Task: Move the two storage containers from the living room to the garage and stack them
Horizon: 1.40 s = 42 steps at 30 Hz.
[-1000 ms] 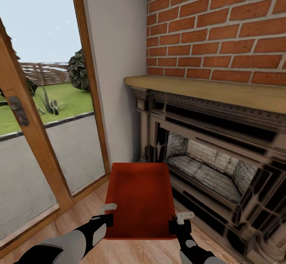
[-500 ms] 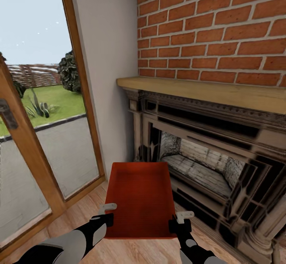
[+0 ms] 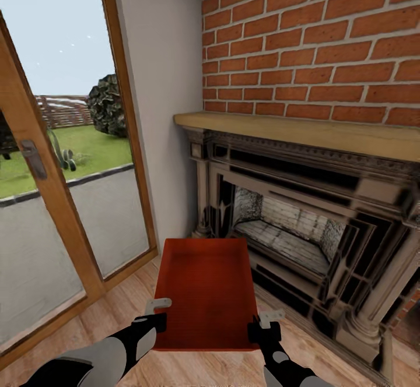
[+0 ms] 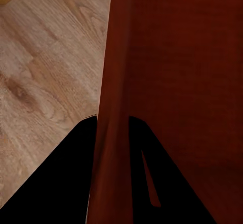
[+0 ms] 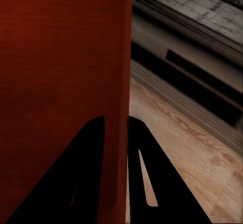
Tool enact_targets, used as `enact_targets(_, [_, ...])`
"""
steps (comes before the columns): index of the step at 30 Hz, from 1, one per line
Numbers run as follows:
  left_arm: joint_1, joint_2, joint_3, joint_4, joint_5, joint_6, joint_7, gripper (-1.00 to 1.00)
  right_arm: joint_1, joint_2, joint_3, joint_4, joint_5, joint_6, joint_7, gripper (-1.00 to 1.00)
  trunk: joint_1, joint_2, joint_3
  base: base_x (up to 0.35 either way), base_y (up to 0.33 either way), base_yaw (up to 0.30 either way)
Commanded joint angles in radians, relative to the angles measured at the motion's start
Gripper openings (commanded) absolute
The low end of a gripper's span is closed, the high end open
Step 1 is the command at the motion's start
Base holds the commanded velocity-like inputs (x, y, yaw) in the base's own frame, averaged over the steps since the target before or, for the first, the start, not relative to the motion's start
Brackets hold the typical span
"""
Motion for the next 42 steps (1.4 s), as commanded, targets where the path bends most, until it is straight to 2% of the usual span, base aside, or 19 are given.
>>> enact_targets(1, [-0.002, 0.005, 0.009, -0.003, 0.000, -0.009, 0.009, -1.00, -0.001, -0.002, 0.010, 0.012, -0.019, -0.005, -0.015, -1.00, 0.000, -0.001, 0.000, -0.288, 0.000, 0.000])
enact_targets(20, [-0.002, 0.005, 0.009, -0.003, -0.004, -0.009, 0.009, -1.00, -0.001, -0.003, 0.010, 0.012, -0.018, -0.005, -0.015, -1.00, 0.000, -0.001, 0.028, -0.024, 0.000, 0.000])
enact_targets(32, [-0.002, 0.005, 0.009, -0.003, -0.004, -0.009, 0.009, -1.00, -0.001, -0.003, 0.010, 0.012, -0.018, -0.003, -0.015, -1.00, 0.000, -0.001, 0.031, 0.000, 0.000, 0.000])
enact_targets(33, [-0.003, 0.006, 0.001, -0.003, 0.011, -0.002, -0.003, -1.00, -0.001, -0.003, 0.007, 0.009, -0.002, -0.003, -0.015, -1.00, 0.000, -0.001, 0.031, 0.000, 0.000, 0.000])
enact_targets(36, [-0.001, 0.009, -0.043, -0.002, 0.057, -0.008, -0.001, -1.00, -0.001, 0.001, 0.006, 0.008, 0.008, -0.002, -0.019, -1.00, 0.000, -0.001, 0.031, 0.000, 0.000, 0.000])
enact_targets(39, [0.001, 0.007, -0.063, -0.002, 0.071, -0.008, 0.000, -1.00, -0.001, 0.002, -0.013, 0.005, 0.034, -0.004, -0.018, -1.00, 0.000, -0.001, 0.031, 0.000, 0.000, 0.000])
enact_targets(42, [0.001, 0.006, -0.076, -0.002, 0.082, -0.008, 0.000, -1.00, -0.001, 0.001, -0.052, 0.010, 0.071, -0.005, -0.019, -1.00, 0.000, -0.001, 0.031, 0.000, 0.000, 0.000])
